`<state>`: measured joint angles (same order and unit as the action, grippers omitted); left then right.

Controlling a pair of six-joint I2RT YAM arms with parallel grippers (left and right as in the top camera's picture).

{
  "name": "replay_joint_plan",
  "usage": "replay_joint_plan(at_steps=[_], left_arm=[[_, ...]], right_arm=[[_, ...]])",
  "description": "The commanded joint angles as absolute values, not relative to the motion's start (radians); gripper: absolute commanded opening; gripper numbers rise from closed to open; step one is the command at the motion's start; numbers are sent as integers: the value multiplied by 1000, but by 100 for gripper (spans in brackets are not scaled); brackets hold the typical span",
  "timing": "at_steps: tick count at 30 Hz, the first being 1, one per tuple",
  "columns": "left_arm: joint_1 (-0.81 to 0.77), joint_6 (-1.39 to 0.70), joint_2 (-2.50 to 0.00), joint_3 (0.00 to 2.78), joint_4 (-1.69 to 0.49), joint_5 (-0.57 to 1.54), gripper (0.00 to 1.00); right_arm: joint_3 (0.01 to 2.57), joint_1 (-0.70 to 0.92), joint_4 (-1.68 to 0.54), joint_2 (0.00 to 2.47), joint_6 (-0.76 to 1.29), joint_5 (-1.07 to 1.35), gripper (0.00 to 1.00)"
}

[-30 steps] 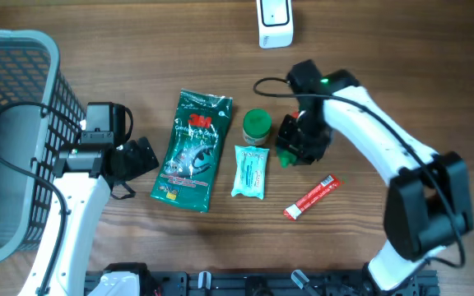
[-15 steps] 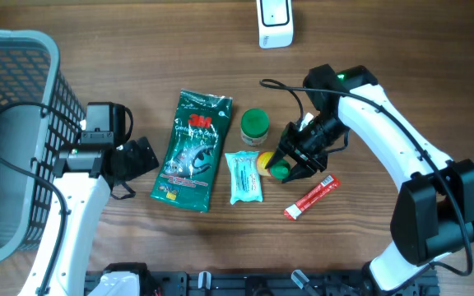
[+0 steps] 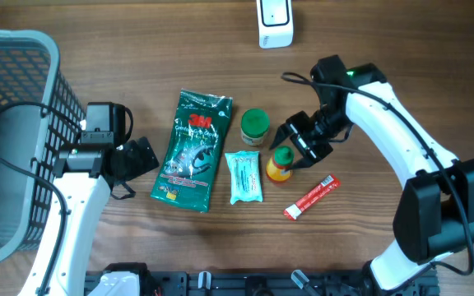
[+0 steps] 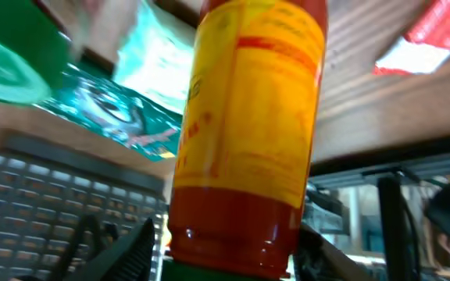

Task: Scan the item barcode
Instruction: 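Open and raise the right gripper away from the bottle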

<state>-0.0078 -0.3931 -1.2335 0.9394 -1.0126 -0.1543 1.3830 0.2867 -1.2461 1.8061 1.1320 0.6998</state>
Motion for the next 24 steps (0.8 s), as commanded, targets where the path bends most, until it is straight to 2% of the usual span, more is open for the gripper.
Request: replay_joint_plan(at_steps=[1,6,10,14,16,17,20,22,24], left_arm=[[-2,-373,-1223,933,-1013,-149,100],[-2,-373,-1223,933,-1013,-149,100],[-2,-374,-1223,933,-1013,-149,100],[-2,-373,-1223,933,-1013,-149,100],[-2,-373,-1223,933,-1013,-149,100],[-2,-374,-1223,933,-1013,-149,100],[-2,-374,-1223,933,-1013,-149,100],[-2,-373,-1223,933,-1013,-149,100],[-2,-374,-1223,933,-1013,-149,100]], right_arm=[[1402,248,-1202,1785,1168,677,57],[1404,154,-1202,1774,1028,698,58],[1404,100,-1245,1767,961,603,58],[1404,101,-1230,1767,736,516,58],[1403,101,-1221,1767,688,396,48],[1401,101,-1227,1767,688,322,39],[1399,101,-1200,1771,683,182,28],[1399,109,-1184,1777,682,184,20],[1392,133,-1143,1777,683,184,19]])
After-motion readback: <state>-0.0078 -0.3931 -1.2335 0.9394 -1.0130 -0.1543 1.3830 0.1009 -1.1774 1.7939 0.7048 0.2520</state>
